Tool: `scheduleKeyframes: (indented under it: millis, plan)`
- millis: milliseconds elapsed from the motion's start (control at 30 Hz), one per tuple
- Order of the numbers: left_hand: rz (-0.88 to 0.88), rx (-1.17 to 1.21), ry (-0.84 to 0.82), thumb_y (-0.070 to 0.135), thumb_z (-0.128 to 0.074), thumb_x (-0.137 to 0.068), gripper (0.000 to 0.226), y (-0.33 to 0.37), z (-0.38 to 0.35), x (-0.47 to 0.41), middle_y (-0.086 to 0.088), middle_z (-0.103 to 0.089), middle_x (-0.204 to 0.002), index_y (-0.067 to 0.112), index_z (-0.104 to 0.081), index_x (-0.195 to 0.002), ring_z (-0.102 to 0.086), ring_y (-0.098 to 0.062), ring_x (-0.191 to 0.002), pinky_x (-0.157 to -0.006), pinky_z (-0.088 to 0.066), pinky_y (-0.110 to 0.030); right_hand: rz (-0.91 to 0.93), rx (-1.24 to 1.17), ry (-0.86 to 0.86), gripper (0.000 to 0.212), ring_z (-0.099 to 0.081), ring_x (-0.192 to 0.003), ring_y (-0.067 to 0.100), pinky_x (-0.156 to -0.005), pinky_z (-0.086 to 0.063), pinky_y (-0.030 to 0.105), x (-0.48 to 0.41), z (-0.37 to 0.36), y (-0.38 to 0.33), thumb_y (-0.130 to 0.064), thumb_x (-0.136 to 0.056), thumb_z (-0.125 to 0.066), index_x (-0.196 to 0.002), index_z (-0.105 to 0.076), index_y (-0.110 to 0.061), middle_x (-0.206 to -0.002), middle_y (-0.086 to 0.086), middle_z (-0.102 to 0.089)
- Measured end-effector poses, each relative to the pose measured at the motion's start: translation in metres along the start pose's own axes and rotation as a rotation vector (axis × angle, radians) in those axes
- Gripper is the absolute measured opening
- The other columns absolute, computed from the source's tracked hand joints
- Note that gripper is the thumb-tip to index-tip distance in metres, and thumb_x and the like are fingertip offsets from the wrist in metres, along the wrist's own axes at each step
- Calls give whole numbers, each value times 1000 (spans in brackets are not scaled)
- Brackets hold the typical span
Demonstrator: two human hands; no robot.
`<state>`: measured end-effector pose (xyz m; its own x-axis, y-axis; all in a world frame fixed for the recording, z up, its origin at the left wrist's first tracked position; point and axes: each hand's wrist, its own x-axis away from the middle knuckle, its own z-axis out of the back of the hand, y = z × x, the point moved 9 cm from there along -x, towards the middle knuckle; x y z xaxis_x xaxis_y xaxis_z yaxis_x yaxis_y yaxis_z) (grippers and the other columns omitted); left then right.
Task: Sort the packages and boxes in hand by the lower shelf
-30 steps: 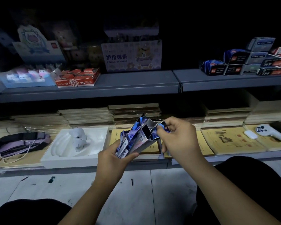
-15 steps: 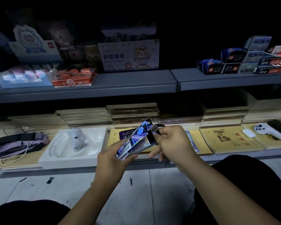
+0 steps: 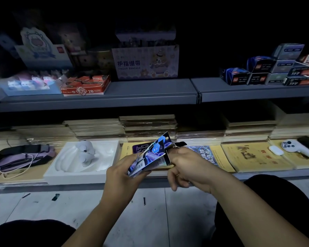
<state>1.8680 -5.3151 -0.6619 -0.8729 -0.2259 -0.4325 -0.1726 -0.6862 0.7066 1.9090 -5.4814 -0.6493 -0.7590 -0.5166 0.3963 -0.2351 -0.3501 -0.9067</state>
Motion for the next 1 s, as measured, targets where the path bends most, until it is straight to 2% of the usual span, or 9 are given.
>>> scheduleKeyframes:
  millis: [100, 200, 333, 433, 533, 633, 767, 900, 1000]
  plan:
    - [27, -7, -23, 31, -90, -70, 48, -3, -2, -4, 11, -74, -96, 17, -74, -112, -62, 10, -88, -69, -43, 0, 27, 19, 37, 25, -41, -40, 23, -37, -30, 22, -5, 2, 2, -13, -108, -32, -123, -51, -8, -50, 15, -58]
    - [70, 21, -53, 31, -91, -70, 52, -7, -9, -5, 12, -74, -99, 21, -72, -117, -64, 8, -92, -70, -46, -2, 73, 59, 111, 17, -43, -34, 22, -37, -33, 22, -7, 5, -1, -6, -105, -33, -114, -47, -7, -47, 14, -58]
    - [127, -3, -83, 33, -90, -71, 56, -16, -13, -4, 13, -73, -103, 23, -70, -122, -62, 12, -96, -70, -47, -1, 156, 199, 338, 15, -50, -28, 14, -34, -38, 23, -6, 29, -7, -2, -96, -55, -94, -65, -13, -41, -4, -57]
    - [177, -21, -109, 36, -88, -74, 56, -20, -14, -4, 17, -70, -107, 27, -68, -125, -64, 9, -91, -69, -47, -1, 253, 190, 437, 19, -56, -33, 17, -35, -41, 25, -1, 39, -15, -9, -95, -62, -83, -70, -21, -53, -12, -64]
    - [221, -40, -128, 35, -88, -75, 62, -21, -15, -1, 16, -67, -110, 28, -64, -132, -60, 11, -86, -65, -45, 1, 431, 152, 516, 23, -61, -38, 19, -38, -45, 29, 11, 38, -29, -27, -101, -62, -80, -70, -25, -68, -4, -67]
    - [224, -44, -126, 34, -88, -75, 62, -20, -16, 0, 13, -71, -114, 27, -64, -132, -62, 5, -86, -67, -45, 0, 467, 153, 485, 25, -61, -42, 18, -40, -47, 31, 11, 31, -30, -38, -98, -65, -81, -70, -19, -74, 5, -69]
    - [227, -57, -123, 34, -89, -74, 64, -21, -15, 2, 14, -70, -112, 28, -64, -133, -63, 0, -89, -71, -44, 0, 495, 325, 527, 27, -58, -51, 16, -50, -47, 32, 8, 21, -28, -33, -91, -75, -77, -59, -16, -67, 7, -63]
    - [242, -45, -137, 34, -88, -75, 62, -21, -17, 4, 14, -69, -110, 28, -64, -132, -65, -3, -91, -75, -50, -9, 540, 266, 575, 32, -54, -52, 20, -54, -52, 48, 8, 25, -27, -29, -94, -71, -74, -56, -9, -63, 9, -56]
    - [264, -38, -145, 35, -86, -77, 64, -27, -18, 1, 10, -70, -118, 29, -61, -136, -64, -7, -96, -74, -48, -8, 529, 95, 630, 26, -54, -41, 17, -46, -52, 44, 13, 39, -29, -23, -96, -70, -79, -62, -5, -51, 6, -55]
